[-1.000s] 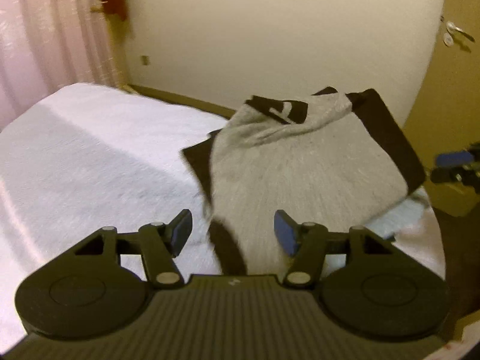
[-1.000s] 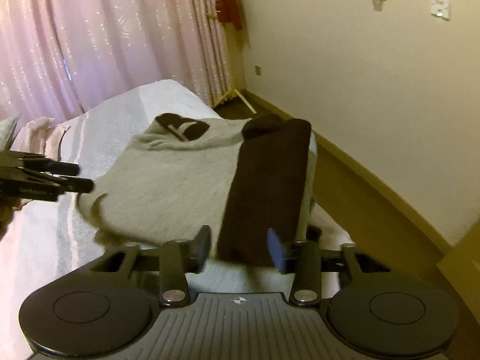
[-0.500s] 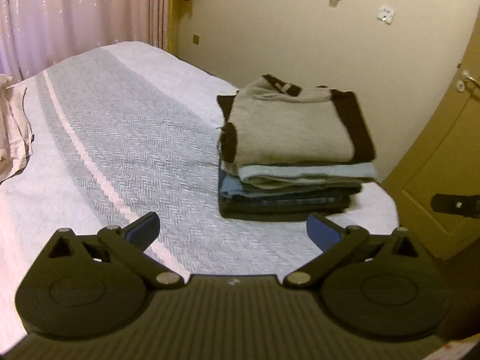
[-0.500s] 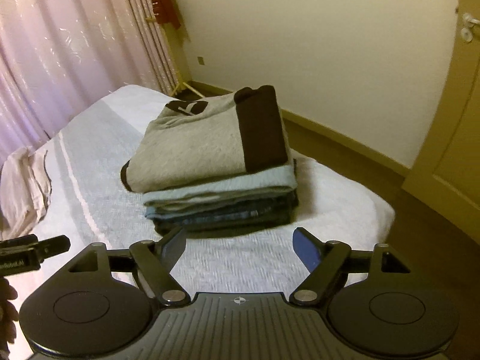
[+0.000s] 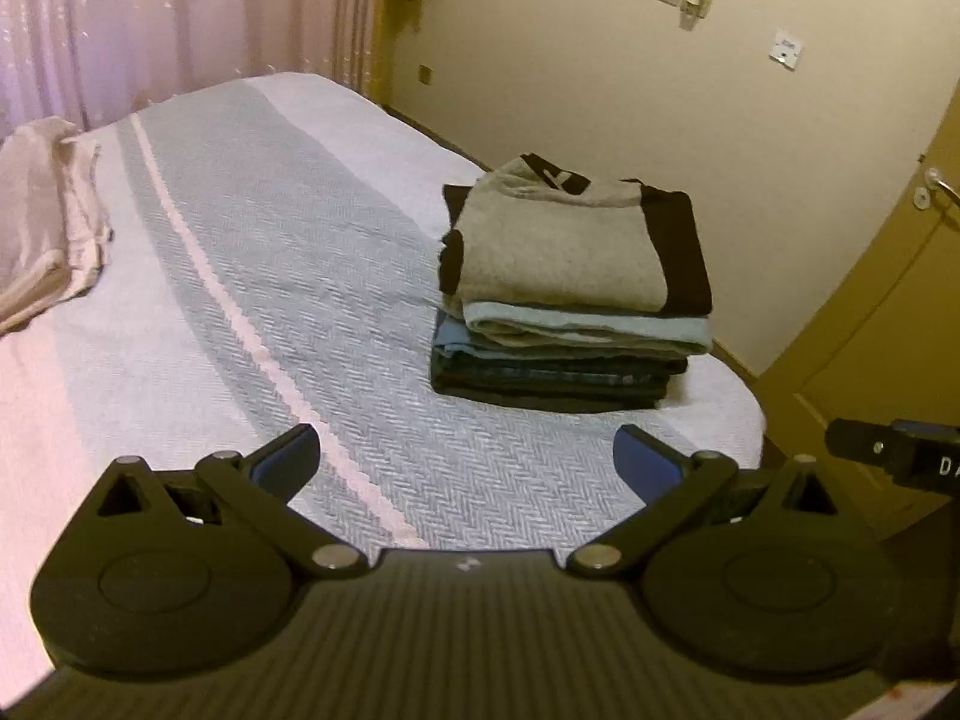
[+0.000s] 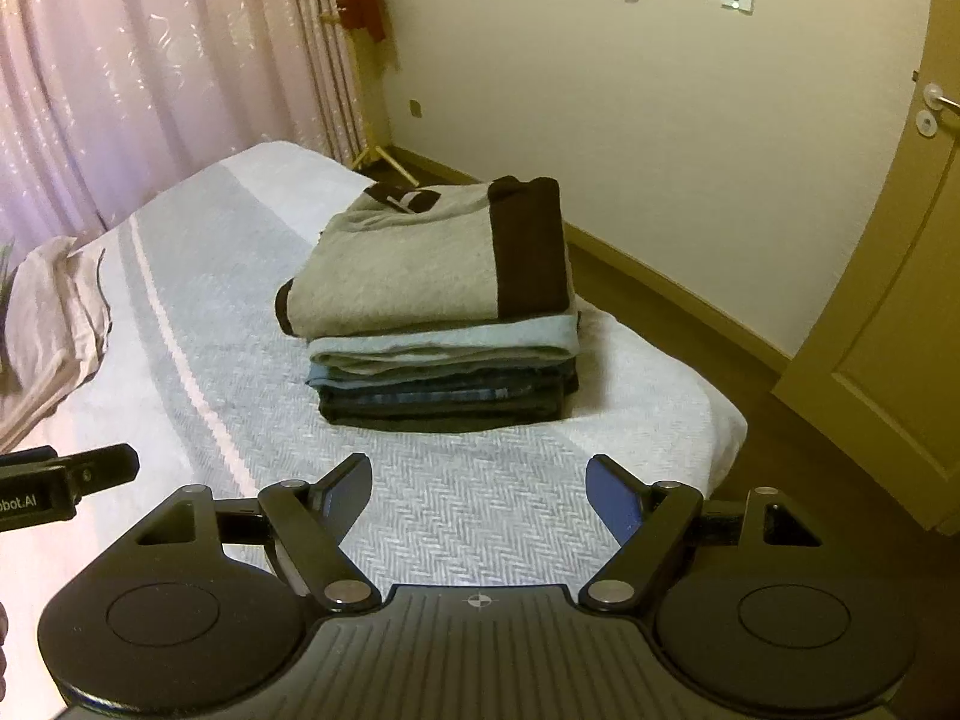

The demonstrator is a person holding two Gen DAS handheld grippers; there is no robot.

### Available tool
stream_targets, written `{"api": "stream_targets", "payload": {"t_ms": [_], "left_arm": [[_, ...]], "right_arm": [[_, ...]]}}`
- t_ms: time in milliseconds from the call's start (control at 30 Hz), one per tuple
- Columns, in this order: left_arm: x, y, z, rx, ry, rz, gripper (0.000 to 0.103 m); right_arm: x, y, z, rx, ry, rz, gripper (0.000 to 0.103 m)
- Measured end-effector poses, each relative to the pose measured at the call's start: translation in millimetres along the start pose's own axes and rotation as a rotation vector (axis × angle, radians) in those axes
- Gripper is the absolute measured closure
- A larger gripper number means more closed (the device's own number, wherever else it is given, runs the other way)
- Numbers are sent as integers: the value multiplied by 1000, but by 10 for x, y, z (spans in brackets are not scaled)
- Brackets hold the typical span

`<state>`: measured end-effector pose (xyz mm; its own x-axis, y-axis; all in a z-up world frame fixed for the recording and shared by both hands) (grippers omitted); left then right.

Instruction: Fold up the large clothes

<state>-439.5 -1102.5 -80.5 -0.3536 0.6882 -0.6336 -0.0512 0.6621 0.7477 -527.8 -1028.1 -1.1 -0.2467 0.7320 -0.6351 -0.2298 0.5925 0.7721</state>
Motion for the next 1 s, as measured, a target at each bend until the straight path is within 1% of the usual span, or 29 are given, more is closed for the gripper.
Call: {"api": "stream_targets", "payload": {"t_ms": [67, 133, 200, 300, 567, 933, 1000], "left_arm": [[-1, 34, -38, -20, 13, -3, 1], [0, 45, -84, -20, 31, -4, 1], [3, 40, -148, -40, 25, -6, 1], [9, 42, -229, -50, 22, -10, 1], [69, 11, -407, -41, 5, 3, 1], [210, 17, -563, -33, -36, 24, 1], [213, 32, -576, -38, -43, 13, 0]], "right_arm": [[-15, 2, -21, -16, 13, 5, 27], [-37, 14, -48, -26, 30, 1, 27], [-67, 28, -80, -34, 44, -7, 27], [-91, 41, -115, -38, 59, -12, 27], [-74, 41, -154, -58, 52, -7, 27], [49, 82, -217, -57, 53, 9, 27], [64, 94, -237, -54, 51, 7, 27]]}}
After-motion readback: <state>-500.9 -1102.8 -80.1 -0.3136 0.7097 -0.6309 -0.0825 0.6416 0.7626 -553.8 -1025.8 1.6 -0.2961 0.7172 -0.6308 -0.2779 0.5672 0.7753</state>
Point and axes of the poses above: each gripper's, at about its wrist camera, not at the fingertips, and y roughly against the way its jaws point, z to its left, x to its underside, the point moved 9 cm from there along -y, roughly the way its jaws point, and after that the axes turned 4 degrees about y, right-handed, at the moved point
